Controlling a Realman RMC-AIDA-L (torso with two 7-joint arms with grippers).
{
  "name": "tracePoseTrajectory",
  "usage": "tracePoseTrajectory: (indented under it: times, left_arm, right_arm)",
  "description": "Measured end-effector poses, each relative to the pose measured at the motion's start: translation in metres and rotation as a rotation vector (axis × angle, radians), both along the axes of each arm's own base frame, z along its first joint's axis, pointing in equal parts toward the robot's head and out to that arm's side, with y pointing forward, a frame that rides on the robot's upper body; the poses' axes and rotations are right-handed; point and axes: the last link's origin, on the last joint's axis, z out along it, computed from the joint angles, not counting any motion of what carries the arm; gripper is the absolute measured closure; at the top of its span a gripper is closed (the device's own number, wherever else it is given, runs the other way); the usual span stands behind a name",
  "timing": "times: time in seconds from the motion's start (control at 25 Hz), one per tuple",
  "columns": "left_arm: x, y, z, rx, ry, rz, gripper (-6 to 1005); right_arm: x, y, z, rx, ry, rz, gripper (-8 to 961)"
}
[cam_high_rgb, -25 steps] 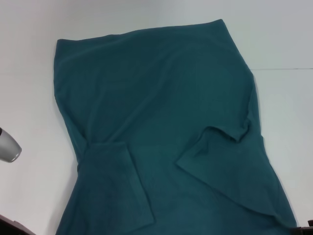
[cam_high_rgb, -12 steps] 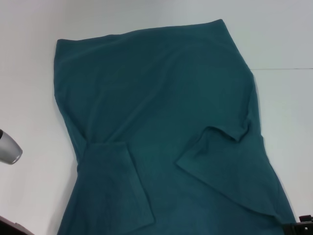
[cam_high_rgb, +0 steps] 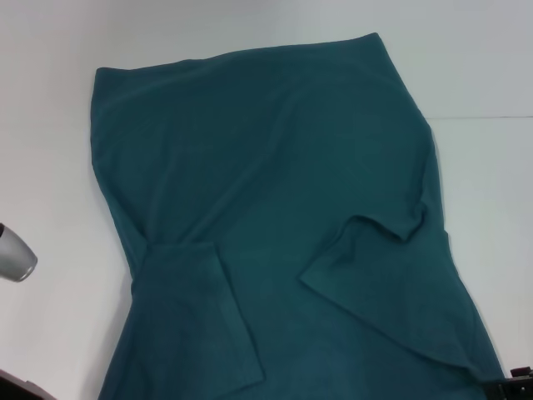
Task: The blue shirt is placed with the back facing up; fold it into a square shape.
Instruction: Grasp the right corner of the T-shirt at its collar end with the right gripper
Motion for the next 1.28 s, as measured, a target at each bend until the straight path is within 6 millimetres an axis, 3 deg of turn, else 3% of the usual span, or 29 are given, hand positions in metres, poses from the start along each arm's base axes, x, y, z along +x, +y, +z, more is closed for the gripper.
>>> tracePoseTrajectory:
  times: [1.28]
  left_arm:
    - [-0.002, -0.001, -0.004, -0.016, -0.01, 0.0, 949]
  right_arm:
    - [-0.001, 0.008, -0.014, -0.024, -0.062, 0.0, 483]
